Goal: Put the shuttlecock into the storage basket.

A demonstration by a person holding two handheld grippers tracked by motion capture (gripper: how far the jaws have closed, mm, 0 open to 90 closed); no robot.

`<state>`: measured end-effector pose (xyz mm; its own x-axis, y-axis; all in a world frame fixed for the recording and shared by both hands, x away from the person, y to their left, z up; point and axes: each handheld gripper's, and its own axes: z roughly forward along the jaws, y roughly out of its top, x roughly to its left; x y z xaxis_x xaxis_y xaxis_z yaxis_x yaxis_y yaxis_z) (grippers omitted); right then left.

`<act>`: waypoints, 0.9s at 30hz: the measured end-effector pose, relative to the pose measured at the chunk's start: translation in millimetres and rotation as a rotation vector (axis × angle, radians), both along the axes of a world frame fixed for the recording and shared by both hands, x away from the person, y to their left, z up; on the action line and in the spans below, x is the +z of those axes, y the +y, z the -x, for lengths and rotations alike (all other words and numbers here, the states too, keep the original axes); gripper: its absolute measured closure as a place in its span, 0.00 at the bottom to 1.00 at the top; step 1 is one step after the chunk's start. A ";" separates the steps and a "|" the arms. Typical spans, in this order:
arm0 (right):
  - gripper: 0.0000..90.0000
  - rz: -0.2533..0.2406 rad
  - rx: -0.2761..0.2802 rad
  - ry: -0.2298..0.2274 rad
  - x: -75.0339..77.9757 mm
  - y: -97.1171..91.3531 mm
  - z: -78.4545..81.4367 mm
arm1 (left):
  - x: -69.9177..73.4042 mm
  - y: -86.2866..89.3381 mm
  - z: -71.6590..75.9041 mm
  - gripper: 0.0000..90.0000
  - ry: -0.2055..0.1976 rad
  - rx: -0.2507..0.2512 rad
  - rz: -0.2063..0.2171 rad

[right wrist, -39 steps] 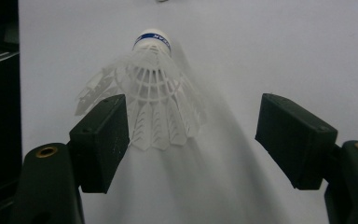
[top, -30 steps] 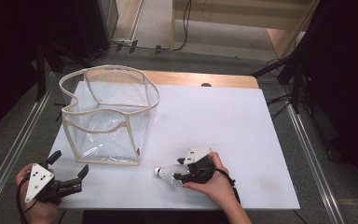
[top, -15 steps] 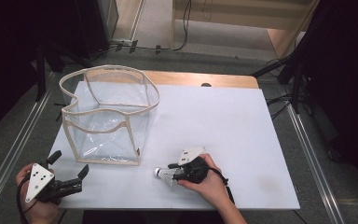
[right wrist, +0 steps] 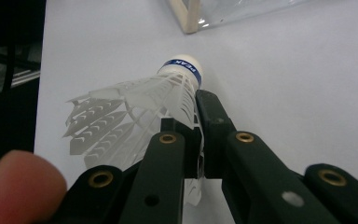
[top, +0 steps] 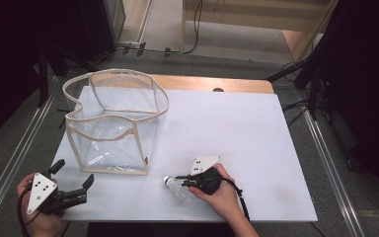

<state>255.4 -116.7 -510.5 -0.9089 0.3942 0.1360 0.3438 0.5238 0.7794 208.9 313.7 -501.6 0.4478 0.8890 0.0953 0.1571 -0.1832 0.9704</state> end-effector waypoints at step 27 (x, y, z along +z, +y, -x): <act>0.94 -0.087 -0.068 -0.046 41.3 -22.6 -6.0 | 0.0 0.1 -0.2 0.00 -0.001 0.001 -0.006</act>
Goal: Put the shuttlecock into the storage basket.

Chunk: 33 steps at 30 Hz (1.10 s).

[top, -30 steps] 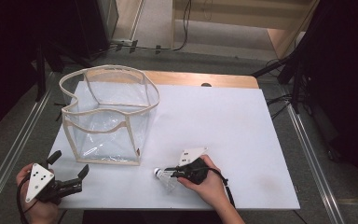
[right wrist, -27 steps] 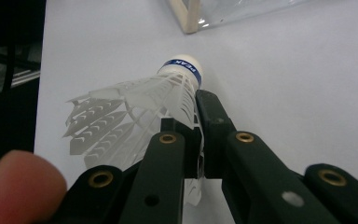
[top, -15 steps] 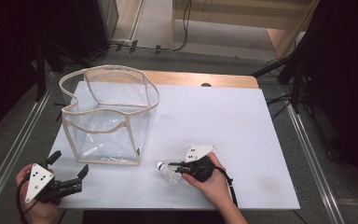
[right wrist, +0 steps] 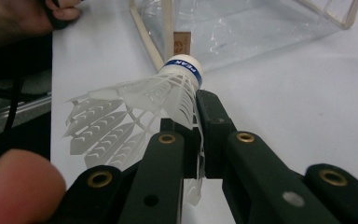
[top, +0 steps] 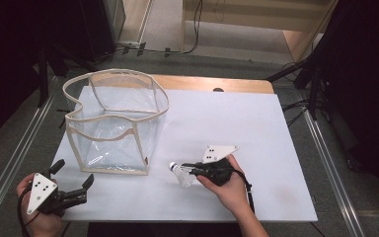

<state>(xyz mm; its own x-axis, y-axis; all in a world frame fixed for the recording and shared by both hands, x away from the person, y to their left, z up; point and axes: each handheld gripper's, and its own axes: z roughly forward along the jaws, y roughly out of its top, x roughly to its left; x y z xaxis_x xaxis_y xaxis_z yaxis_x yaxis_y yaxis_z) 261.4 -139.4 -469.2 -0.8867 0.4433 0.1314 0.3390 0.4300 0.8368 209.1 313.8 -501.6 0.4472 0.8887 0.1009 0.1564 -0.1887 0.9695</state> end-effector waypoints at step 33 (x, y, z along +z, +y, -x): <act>0.95 -0.036 -0.009 -0.066 55.2 -0.6 -14.2 | 0.0 -0.2 0.0 0.00 0.000 0.000 -0.003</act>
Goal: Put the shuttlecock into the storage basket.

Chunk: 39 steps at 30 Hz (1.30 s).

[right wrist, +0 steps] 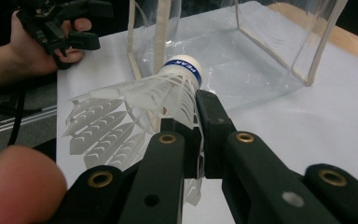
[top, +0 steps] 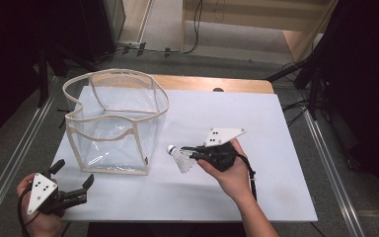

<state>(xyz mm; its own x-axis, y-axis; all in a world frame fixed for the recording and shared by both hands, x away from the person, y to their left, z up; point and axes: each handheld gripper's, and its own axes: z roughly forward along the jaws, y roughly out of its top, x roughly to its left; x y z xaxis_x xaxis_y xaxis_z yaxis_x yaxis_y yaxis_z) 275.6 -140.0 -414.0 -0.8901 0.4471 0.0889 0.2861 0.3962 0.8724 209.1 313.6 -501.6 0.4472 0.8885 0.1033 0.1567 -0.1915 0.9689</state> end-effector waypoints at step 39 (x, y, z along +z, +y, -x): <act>0.94 -0.052 0.024 -0.055 49.1 13.7 -17.0 | 0.1 0.4 -0.4 0.00 0.004 -0.001 0.009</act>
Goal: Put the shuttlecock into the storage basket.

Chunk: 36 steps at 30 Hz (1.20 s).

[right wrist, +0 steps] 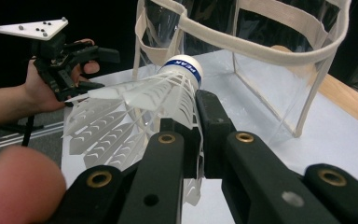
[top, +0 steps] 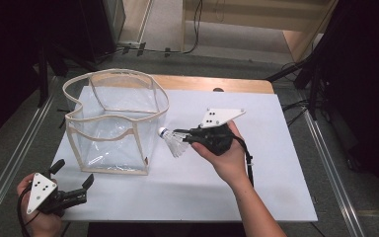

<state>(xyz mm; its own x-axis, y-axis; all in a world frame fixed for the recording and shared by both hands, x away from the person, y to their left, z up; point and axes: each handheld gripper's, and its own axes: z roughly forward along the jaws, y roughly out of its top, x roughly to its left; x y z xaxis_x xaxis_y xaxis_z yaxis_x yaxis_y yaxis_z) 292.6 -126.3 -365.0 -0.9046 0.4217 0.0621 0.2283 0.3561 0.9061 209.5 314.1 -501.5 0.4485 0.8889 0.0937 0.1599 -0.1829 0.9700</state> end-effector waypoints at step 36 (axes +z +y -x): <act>0.94 0.000 -0.001 -0.041 32.2 17.1 -18.4 | 0.1 0.4 0.0 0.00 0.001 -0.004 0.001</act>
<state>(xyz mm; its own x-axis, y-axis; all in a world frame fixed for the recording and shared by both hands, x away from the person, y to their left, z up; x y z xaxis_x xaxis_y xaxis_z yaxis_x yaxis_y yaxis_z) 311.0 -109.3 -332.7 -0.9060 0.4225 0.0245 0.1908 0.3562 0.9147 209.5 314.4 -501.5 0.4518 0.8874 0.0923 0.1604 -0.1825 0.9700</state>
